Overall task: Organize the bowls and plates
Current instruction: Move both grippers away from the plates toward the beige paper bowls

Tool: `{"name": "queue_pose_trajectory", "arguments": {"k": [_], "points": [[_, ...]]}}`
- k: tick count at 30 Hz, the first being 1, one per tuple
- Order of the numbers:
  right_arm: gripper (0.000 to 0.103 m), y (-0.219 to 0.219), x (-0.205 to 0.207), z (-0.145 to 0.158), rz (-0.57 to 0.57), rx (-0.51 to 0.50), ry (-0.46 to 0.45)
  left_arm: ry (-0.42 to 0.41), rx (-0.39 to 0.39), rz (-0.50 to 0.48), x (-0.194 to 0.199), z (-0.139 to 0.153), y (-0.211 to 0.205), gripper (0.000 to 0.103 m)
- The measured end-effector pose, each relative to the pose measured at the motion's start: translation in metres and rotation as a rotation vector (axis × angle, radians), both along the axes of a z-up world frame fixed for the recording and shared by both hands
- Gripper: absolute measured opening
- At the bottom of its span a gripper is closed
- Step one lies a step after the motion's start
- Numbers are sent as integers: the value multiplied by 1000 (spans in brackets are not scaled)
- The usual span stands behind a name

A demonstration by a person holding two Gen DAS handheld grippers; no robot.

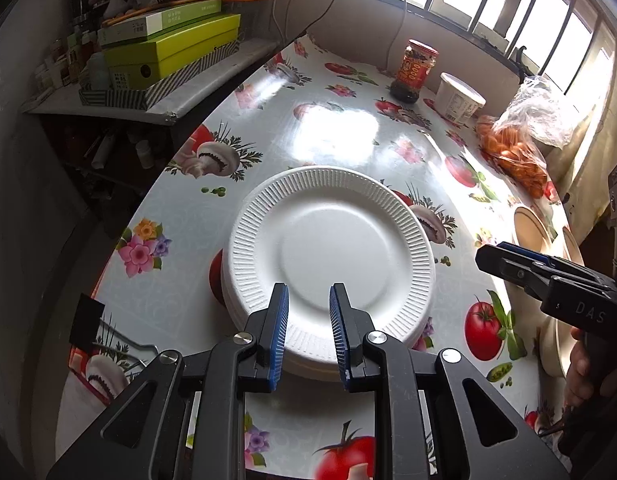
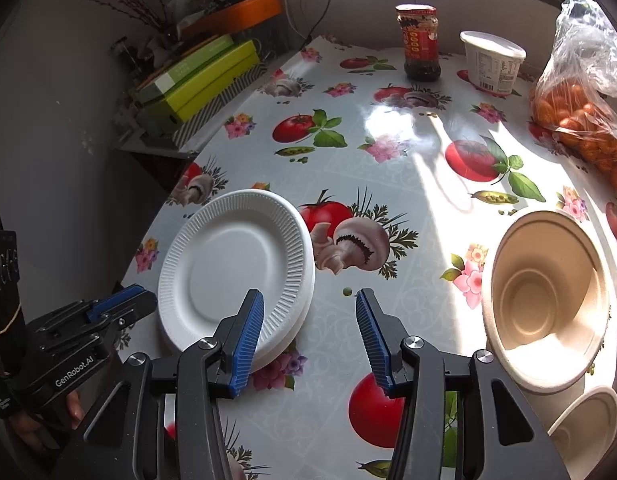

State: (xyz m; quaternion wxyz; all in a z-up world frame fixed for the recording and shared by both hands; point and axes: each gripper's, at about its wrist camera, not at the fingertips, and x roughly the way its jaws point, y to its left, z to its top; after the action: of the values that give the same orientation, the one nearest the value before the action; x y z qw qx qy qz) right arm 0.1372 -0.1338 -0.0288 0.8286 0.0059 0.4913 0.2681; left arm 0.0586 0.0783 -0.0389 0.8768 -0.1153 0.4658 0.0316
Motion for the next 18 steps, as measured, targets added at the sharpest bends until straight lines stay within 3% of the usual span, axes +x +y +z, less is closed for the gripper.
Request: {"name": "queue_pose_trajectory", "arguments": {"k": [2,18], "points": [[49,-6,-6,3,-16,-4,-27,-16,28,-14,-2,3,-8,22],[52,-67,-45,9,-171,6,-111,-52,24,-143,-5,10,-69,22]]}}
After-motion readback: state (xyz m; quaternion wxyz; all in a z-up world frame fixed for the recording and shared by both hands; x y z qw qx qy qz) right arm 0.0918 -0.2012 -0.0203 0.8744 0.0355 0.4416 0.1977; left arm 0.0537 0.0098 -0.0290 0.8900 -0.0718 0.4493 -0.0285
